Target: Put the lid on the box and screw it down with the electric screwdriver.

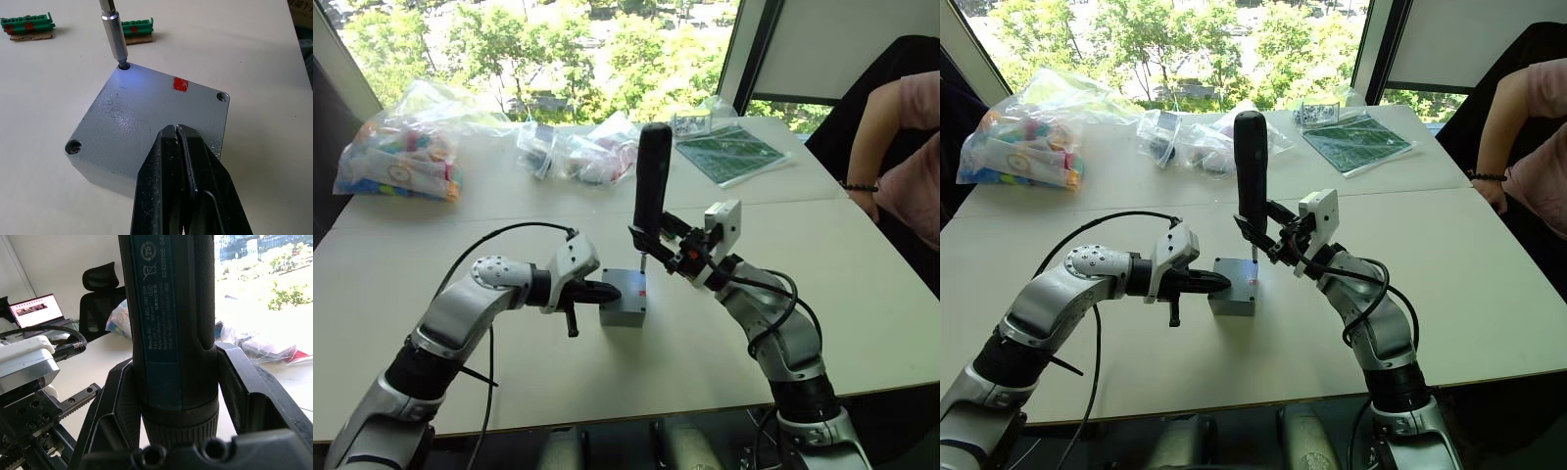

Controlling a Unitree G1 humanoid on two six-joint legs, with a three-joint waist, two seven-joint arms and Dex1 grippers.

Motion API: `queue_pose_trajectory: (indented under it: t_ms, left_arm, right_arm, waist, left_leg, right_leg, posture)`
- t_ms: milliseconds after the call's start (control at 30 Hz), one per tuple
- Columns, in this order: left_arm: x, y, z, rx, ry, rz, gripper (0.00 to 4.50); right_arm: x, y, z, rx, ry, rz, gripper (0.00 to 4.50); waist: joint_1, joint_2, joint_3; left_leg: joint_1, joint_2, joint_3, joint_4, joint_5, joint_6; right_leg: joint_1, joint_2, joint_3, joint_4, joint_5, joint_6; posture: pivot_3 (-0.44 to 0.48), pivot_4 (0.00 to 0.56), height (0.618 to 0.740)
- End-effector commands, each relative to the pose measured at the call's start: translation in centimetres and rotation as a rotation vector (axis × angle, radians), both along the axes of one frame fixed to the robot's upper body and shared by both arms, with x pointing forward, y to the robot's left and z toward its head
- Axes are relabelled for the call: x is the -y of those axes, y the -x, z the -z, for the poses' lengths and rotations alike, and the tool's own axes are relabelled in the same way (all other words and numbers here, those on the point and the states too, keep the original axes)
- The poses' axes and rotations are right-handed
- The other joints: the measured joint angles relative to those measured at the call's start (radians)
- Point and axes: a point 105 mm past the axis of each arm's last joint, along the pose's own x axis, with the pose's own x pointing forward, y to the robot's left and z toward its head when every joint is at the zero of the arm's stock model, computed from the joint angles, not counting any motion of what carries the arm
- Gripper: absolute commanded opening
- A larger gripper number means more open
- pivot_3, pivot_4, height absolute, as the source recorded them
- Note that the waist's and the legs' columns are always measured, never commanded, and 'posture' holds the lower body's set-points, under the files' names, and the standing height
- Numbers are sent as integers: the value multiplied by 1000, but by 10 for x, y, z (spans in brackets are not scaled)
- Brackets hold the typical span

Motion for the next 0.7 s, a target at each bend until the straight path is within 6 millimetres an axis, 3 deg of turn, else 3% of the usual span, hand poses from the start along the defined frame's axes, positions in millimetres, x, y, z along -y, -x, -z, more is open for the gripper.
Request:
queue_pose_trajectory:
  t_ms: [33, 267, 400, 467, 700]
  left_arm:
    - [4, 4, 1, 7, -8, 17, 0]
    - [2, 3, 6, 0, -15, 12, 0]
    - [0, 1, 10, -6, -9, 0, 0]
    - [0, 0, 10, -6, -3, -7, 0]
    - [3, -3, 6, 5, 31, -16, 0]
  right_arm:
    - [10, -8, 11, -53, 22, 37, 1864]
    - [21, -12, -34, 58, 4, 47, 1864]
    - [30, -3, -97, 147, -151, 0, 1864]
    - [33, -1, -113, 155, -201, -19, 1864]
    - [36, -7, -119, 123, -229, -6, 1864]
  waist:
    - [0, 0, 0]
    - [7, 1, 1]
    - [15, 3, 6]
    - [21, 4, 9]
    - [21, 4, 9]
  left_leg:
    - [0, 0, 0, 0, 0, 0]
    - [-1, 0, 0, 0, 0, 0]
    - [-3, 0, 0, 1, 0, 0]
    - [-3, -1, 0, 1, 0, 0]
    - [-3, 1, 0, -1, 0, 1]
  right_leg:
    - [0, 0, 0, 0, 0, 0]
    - [-1, 0, 0, 0, 0, 0]
    - [-2, 0, 1, 0, 0, 0]
    - [-3, 0, 1, 0, 0, 0]
    - [-4, 2, 1, 0, 0, 0]
  posture:
    - [0, 150, 740]
    - [0, 150, 740]
    - [0, 150, 740]
    - [0, 150, 740]
    - [0, 150, 740]
